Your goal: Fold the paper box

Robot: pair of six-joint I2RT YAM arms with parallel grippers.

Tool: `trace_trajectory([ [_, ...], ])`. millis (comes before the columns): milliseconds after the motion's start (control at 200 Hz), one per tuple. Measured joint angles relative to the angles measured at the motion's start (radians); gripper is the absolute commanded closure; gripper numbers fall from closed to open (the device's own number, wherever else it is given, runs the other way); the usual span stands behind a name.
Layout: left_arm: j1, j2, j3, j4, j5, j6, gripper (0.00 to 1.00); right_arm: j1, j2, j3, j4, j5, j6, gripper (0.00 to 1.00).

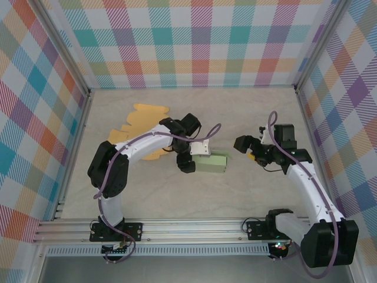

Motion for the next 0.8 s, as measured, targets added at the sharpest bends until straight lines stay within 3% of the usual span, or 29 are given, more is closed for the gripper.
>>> trace_trajectory([
  [235, 0.001, 0.0, 0.006, 0.011, 0.006, 0.002, 0.08, 0.018, -0.02, 0.0, -0.02, 0.019, -0.047, 0.0],
  [280, 0.001, -0.002, 0.006, 0.014, 0.006, 0.0, 0.0, 0.027, -0.026, 0.0, -0.023, 0.028, -0.056, 0.01],
  [420, 0.001, -0.062, -0.012, 0.05, 0.007, -0.008, 0.0, 0.091, -0.035, 0.025, -0.05, 0.099, -0.097, 0.15],
  [535, 0.002, -0.184, -0.059, 0.113, 0.006, -0.046, 0.0, 0.198, -0.037, 0.068, -0.067, 0.211, -0.14, 0.19],
  [705, 0.003, -0.374, -0.177, 0.29, -0.079, -0.216, 0.12, 0.368, -0.025, 0.104, -0.078, 0.404, -0.209, 0.28],
  [800, 0.005, -0.422, -0.263, 0.402, -0.128, -0.329, 0.26, 0.402, -0.006, 0.105, -0.077, 0.47, -0.239, 0.33],
])
